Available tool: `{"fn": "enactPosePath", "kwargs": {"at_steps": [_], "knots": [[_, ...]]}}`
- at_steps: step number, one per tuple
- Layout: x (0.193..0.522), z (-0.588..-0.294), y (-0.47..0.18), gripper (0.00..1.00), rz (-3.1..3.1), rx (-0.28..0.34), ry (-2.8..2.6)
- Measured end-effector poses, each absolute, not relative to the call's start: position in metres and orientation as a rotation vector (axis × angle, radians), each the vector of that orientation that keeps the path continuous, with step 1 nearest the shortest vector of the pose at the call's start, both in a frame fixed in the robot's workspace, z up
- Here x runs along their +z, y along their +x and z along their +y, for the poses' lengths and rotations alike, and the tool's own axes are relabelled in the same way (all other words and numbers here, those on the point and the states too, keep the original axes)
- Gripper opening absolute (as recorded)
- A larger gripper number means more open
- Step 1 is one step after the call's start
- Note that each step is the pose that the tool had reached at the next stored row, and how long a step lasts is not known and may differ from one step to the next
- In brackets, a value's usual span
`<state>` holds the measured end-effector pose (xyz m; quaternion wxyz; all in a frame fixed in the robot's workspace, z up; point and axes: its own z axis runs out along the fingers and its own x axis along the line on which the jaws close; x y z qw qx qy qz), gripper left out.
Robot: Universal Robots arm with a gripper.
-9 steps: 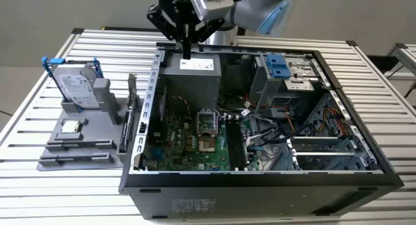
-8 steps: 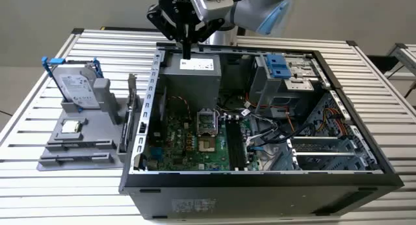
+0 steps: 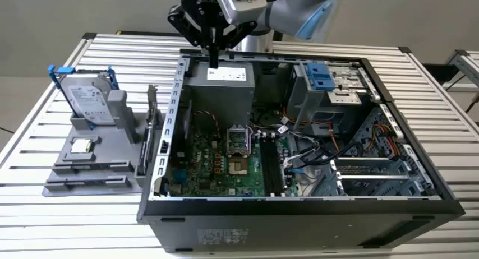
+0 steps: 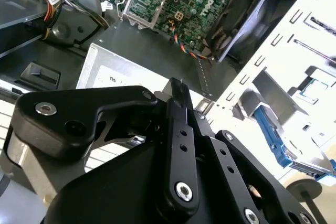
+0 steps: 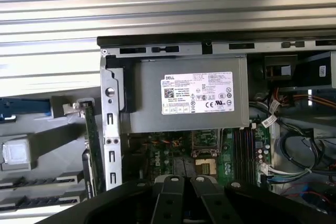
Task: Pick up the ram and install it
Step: 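Reach for the ram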
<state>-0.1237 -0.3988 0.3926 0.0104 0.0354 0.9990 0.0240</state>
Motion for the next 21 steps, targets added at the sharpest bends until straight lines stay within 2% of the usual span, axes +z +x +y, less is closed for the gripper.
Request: {"fn": "enactPosePath", "kwargs": {"at_steps": [21], "knots": [[0.393,-0.399,-0.148,0.00,3.118,0.075,0.109]]}}
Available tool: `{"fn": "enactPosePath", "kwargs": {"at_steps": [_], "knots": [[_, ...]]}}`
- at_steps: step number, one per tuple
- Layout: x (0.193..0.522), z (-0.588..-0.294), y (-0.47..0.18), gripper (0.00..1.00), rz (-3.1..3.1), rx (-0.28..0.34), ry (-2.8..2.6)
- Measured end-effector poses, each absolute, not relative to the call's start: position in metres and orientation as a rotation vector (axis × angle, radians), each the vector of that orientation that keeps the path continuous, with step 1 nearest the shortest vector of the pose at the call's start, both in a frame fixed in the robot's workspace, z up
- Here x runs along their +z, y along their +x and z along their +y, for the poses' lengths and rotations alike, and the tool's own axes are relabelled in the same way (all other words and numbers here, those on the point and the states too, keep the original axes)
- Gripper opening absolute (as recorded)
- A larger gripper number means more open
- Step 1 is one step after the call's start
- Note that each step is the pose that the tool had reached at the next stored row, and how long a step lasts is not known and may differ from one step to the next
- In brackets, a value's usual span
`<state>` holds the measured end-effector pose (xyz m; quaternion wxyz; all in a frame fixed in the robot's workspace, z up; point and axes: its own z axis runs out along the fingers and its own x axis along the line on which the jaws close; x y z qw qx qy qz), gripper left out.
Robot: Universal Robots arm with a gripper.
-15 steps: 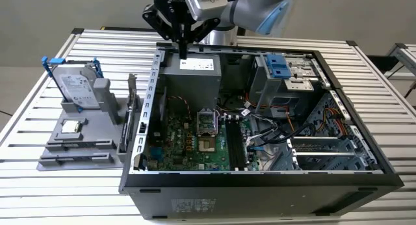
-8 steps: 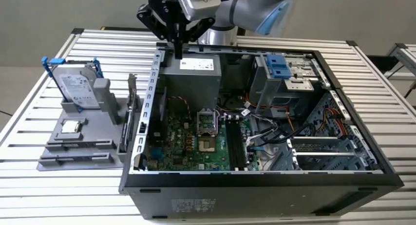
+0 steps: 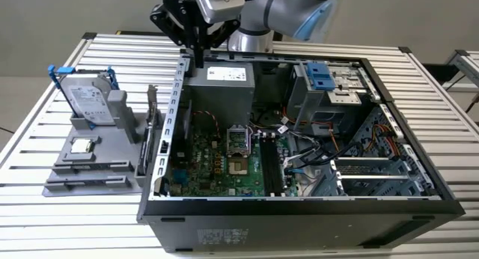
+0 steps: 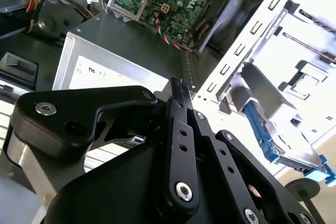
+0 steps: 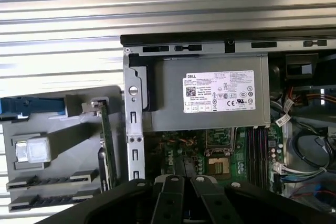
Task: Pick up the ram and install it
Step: 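Reach for the ram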
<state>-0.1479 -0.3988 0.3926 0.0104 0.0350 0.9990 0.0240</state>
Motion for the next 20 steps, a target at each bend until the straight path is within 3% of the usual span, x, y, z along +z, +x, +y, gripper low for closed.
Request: {"fn": "enactPosePath", "kwargs": {"at_steps": [20], "knots": [[0.393,-0.399,-0.175,0.00,3.119,0.075,0.099]]}}
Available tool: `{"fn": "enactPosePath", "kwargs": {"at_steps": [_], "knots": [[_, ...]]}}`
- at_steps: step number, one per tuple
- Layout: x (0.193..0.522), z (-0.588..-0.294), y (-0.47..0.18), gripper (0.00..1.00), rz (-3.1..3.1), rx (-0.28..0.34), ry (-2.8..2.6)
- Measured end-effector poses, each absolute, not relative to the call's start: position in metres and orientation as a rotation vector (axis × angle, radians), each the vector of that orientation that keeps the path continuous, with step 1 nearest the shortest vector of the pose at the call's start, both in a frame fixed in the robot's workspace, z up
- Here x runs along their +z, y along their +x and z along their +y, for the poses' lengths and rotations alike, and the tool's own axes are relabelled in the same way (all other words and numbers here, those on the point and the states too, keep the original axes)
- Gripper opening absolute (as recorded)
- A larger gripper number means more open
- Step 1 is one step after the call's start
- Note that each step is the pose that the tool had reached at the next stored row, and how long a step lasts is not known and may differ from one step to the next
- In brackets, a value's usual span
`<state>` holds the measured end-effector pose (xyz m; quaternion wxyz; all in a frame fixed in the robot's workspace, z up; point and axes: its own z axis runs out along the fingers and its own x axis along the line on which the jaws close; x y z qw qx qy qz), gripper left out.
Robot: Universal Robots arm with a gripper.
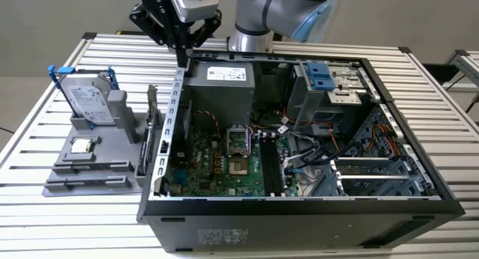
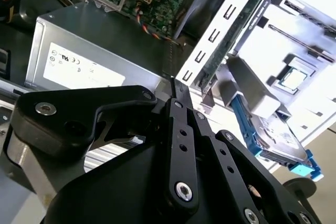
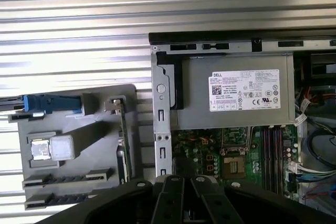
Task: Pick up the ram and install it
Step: 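Reach for the ram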
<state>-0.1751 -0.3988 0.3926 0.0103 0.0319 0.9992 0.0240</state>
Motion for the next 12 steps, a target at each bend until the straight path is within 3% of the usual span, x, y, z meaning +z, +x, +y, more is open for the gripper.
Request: {"fn": "enactPosePath", "kwargs": {"at_steps": [12], "knots": [[0.393,-0.399,-0.189,0.00,3.119,0.075,0.096]]}}
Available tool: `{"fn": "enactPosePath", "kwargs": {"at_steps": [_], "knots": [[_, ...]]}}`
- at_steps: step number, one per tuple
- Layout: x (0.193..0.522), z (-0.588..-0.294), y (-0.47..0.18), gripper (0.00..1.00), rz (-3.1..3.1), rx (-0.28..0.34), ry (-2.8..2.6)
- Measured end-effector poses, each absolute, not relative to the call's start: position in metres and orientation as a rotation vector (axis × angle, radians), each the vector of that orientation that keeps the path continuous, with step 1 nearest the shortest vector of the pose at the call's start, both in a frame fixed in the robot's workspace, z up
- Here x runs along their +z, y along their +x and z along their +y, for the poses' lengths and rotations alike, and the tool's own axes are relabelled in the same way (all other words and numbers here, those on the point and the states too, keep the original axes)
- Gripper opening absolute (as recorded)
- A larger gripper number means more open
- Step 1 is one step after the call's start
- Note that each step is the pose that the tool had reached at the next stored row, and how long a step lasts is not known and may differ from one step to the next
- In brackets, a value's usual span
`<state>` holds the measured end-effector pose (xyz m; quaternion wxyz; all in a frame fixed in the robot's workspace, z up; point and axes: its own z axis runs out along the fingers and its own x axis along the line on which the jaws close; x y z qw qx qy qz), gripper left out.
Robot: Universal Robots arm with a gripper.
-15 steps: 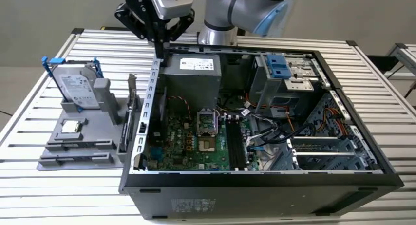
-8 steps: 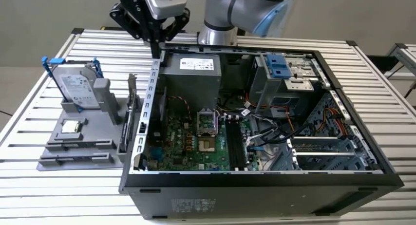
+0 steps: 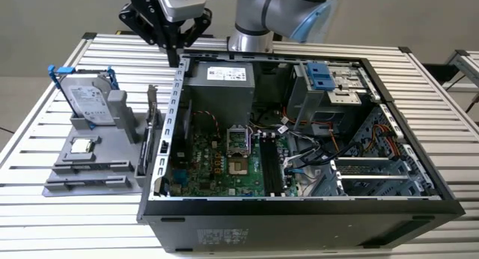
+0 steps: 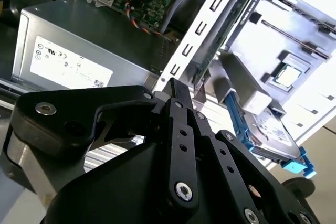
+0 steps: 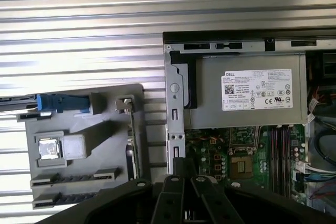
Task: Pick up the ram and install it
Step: 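Reach for the ram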
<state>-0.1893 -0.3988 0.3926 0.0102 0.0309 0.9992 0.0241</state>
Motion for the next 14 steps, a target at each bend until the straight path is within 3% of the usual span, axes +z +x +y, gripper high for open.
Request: {"fn": "enactPosePath", "kwargs": {"at_steps": [14], "knots": [[0.393,-0.399,-0.207,0.00,3.119,0.075,0.080]]}}
